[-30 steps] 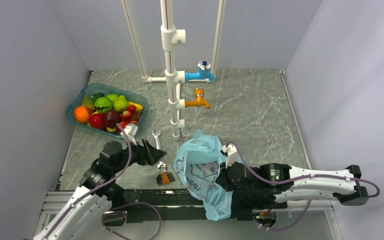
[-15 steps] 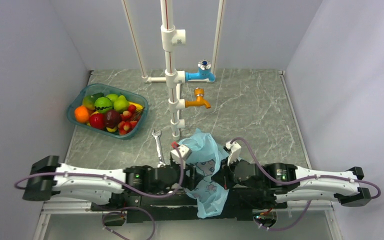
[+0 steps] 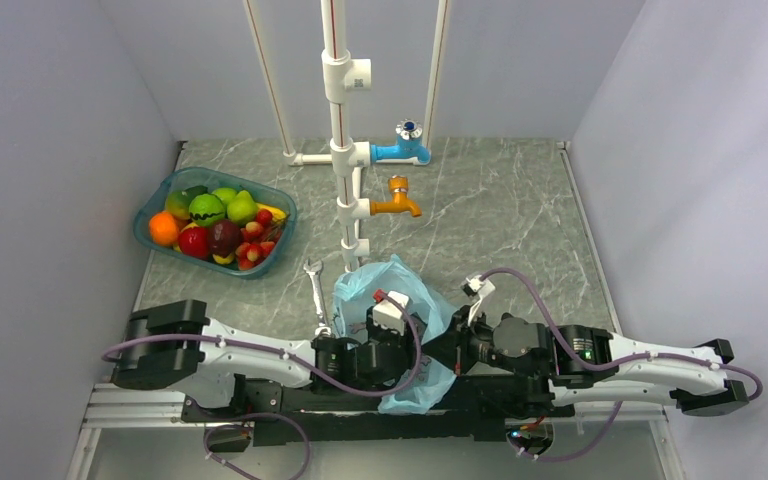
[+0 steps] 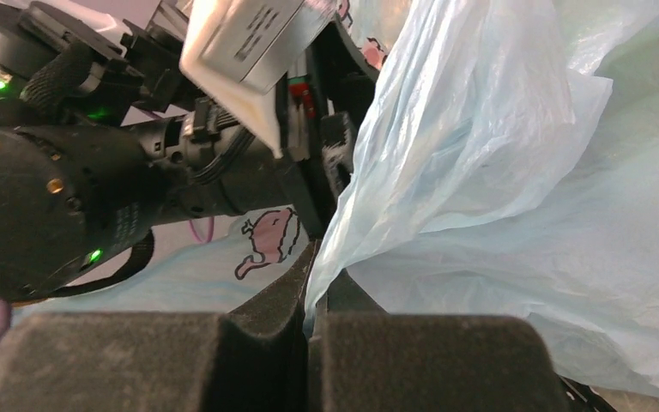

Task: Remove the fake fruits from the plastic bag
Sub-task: Take out the fake fruit from the plastic bag.

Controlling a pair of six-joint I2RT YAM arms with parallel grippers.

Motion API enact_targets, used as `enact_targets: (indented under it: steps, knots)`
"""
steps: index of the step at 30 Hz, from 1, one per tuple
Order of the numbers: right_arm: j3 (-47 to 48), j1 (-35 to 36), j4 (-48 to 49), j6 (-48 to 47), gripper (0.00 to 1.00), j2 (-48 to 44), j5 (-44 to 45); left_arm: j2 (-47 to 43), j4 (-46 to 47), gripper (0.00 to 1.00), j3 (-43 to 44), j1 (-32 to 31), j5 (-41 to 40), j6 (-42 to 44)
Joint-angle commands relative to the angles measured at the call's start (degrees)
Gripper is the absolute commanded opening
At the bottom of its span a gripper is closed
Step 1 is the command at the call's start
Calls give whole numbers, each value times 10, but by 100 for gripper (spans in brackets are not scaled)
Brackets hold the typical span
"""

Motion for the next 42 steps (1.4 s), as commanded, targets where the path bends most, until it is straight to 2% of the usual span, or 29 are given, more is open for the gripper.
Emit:
enact_targets:
  steps: [1, 4, 7, 12, 19, 22, 25, 28, 32, 38, 42]
  knots:
    - [14, 3, 23, -11, 0, 2, -11, 22, 76, 58, -19, 27, 6, -36]
    - [5, 3, 21, -7, 0, 1, -17, 42, 162, 57, -38, 47, 41, -20]
    - [-16, 3, 10, 5, 0, -5, -25, 65, 199, 56, -41, 63, 45, -17]
    - [-58, 3, -35, 75, 0, -8, -45, 80, 184, 57, -29, 91, 24, -23]
    - [-124, 6, -83, 180, 0, 30, -82, 40, 182, 58, -43, 148, 51, 0]
    - [-140, 19, -84, 196, 40, 62, -67, 33, 165, 58, -34, 169, 65, 13]
    - [-142, 39, -79, 201, 60, 93, -38, 24, 170, 58, -34, 174, 66, 34]
    - [-134, 50, -73, 200, 67, 121, -11, 22, 170, 58, -33, 173, 65, 36]
    - [-106, 57, -96, 198, 66, 129, 48, 41, 204, 58, -36, 173, 79, 54]
    - [-36, 57, -136, 140, 89, 94, 125, 52, 239, 56, -45, 170, 81, 47]
    - [-19, 57, -74, 50, 99, 30, 147, 51, 253, 55, -53, 164, 69, 41]
